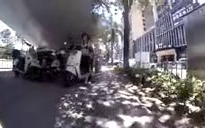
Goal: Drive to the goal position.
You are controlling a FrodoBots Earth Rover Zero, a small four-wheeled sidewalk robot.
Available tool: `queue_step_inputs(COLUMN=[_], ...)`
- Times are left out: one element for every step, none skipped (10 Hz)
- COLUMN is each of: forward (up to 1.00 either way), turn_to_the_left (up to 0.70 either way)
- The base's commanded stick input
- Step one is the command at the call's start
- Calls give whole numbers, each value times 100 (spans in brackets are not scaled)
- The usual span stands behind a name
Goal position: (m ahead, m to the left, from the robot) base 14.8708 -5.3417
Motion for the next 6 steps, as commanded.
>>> queue_step_inputs(forward=[70, 70, 70, 70, 70, 70], turn_to_the_left=[0, 0, 0, 0, 0, -12])
